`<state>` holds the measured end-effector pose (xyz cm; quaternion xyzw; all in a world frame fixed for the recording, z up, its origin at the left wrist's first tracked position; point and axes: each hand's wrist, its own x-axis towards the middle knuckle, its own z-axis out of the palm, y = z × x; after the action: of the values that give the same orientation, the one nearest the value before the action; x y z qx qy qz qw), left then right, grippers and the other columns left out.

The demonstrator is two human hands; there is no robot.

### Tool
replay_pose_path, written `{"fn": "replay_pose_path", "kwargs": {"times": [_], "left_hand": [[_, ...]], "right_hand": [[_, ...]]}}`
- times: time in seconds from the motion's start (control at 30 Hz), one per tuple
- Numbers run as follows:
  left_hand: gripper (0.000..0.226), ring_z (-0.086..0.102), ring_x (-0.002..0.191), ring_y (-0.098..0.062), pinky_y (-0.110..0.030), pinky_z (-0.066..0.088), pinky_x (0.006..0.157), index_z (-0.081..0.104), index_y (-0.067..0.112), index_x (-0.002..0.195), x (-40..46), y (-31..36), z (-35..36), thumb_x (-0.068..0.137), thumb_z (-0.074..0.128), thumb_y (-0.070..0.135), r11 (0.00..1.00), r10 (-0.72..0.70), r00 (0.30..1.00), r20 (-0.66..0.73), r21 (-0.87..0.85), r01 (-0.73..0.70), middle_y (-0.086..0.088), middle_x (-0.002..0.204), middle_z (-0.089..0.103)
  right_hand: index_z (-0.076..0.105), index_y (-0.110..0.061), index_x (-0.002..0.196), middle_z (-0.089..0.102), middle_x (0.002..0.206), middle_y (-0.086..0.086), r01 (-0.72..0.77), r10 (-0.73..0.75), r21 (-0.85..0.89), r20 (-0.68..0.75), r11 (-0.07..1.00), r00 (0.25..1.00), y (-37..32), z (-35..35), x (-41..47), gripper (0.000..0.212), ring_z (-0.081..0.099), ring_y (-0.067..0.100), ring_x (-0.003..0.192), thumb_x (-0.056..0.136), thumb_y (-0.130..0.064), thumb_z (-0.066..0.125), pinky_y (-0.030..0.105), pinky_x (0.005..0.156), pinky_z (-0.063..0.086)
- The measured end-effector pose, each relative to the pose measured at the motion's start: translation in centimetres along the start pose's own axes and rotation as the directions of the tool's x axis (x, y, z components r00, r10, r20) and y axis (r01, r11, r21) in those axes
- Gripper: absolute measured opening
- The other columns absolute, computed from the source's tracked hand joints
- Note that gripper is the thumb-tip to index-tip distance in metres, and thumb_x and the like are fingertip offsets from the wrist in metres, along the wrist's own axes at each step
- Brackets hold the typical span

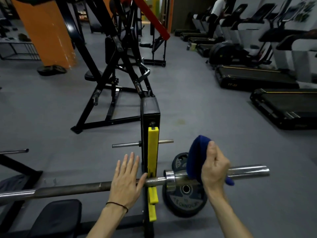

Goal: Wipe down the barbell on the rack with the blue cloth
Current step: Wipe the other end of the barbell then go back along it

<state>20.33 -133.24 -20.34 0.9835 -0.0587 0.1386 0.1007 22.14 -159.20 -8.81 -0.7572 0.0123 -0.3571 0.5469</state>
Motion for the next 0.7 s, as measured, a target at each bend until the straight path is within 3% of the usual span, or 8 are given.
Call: {"fn": "replay_pose_path", "kwargs": {"times": [0.07,0.13,0.2,0.27,0.33,0.57,0.63,0.7], "left_hand": [[0.069,0.016,0.153,-0.024,-0.043,0.008,0.122,0.030,0.013,0.156,0.2,0.7,0.2,0.106,0.018,0.058,1.000,-0.002,1.000,-0.006,0.010,0.002,-0.010,0.164,0.027],[0.068,0.014,0.152,-0.023,-0.042,0.008,0.122,0.031,0.013,0.156,0.1,1.1,0.3,0.106,0.019,0.058,1.000,-0.011,1.000,-0.007,0.012,0.011,-0.011,0.163,0.028],[0.069,0.017,0.151,-0.023,-0.042,0.007,0.122,0.033,0.012,0.154,-0.2,1.2,0.4,0.106,0.018,0.058,1.000,-0.024,1.000,-0.001,0.015,0.024,-0.012,0.162,0.031],[0.071,0.019,0.150,-0.024,-0.042,0.007,0.122,0.037,0.010,0.153,-0.7,1.2,0.5,0.106,0.017,0.059,0.999,-0.037,0.999,0.005,0.025,0.036,-0.013,0.160,0.034],[0.071,0.021,0.149,-0.024,-0.042,0.006,0.123,0.039,0.009,0.152,-1.2,1.2,0.7,0.105,0.016,0.059,0.998,-0.051,0.999,0.008,0.031,0.051,-0.013,0.159,0.035],[0.071,0.020,0.151,-0.024,-0.043,0.007,0.122,0.034,0.011,0.155,-2.6,1.9,1.7,0.105,0.019,0.059,0.996,-0.066,0.997,0.032,0.062,0.064,-0.011,0.162,0.031],[0.070,0.020,0.150,-0.024,-0.042,0.005,0.122,0.033,0.012,0.155,-2.7,2.4,1.8,0.105,0.019,0.060,0.996,-0.074,0.996,0.041,0.051,0.072,-0.011,0.161,0.032],[0.070,0.020,0.150,-0.024,-0.042,0.004,0.123,0.033,0.012,0.154,-2.9,3.0,1.9,0.105,0.019,0.060,0.996,-0.083,0.996,0.040,0.046,0.081,-0.011,0.161,0.033]], "right_hand": [[0.050,-0.026,0.072,0.044,0.056,-0.012,0.099,-0.095,-0.039,0.102,0.994,0.990,0.8,0.6,-0.5,0.039,0.046,0.005,0.051,0.107,-0.041,0.040,0.017,0.049,0.033],[0.062,-0.024,0.091,0.060,0.071,-0.010,0.208,-0.172,-0.096,0.292,0.974,0.941,2.2,1.7,-2.4,0.033,0.059,0.001,0.064,0.109,-0.038,0.038,0.010,0.062,0.043],[0.066,-0.021,0.123,0.073,0.112,0.001,0.366,-0.200,-0.225,0.536,0.903,0.821,4.6,3.1,-5.7,0.045,0.068,0.008,0.103,0.111,-0.046,0.030,0.029,0.088,0.056],[0.054,-0.023,0.143,0.055,0.149,0.003,0.588,-0.191,-0.340,0.727,0.734,0.659,7.4,3.9,-8.7,0.056,0.044,0.021,0.142,0.109,-0.055,0.024,0.047,0.113,0.038],[0.047,-0.025,0.148,0.038,0.162,0.004,0.671,-0.127,-0.371,0.811,0.642,0.571,8.7,3.8,-9.9,0.058,0.029,0.029,0.151,0.107,-0.060,0.025,0.053,0.118,0.022],[0.039,-0.027,0.155,0.033,0.165,0.004,0.702,-0.155,-0.347,0.824,0.622,0.545,10.1,1.9,-8.7,0.055,0.028,0.028,0.152,0.108,-0.055,0.028,0.048,0.121,0.021],[0.042,-0.023,0.154,0.036,0.163,0.003,0.654,-0.128,-0.400,0.785,0.642,0.606,11.5,0.0,-7.7,0.056,0.027,0.024,0.152,0.108,-0.053,0.029,0.045,0.123,0.019],[0.052,-0.017,0.147,0.047,0.156,0.003,0.540,-0.077,-0.489,0.688,0.686,0.722,12.4,-1.7,-6.7,0.057,0.030,0.021,0.151,0.109,-0.051,0.026,0.043,0.125,0.016]]}}
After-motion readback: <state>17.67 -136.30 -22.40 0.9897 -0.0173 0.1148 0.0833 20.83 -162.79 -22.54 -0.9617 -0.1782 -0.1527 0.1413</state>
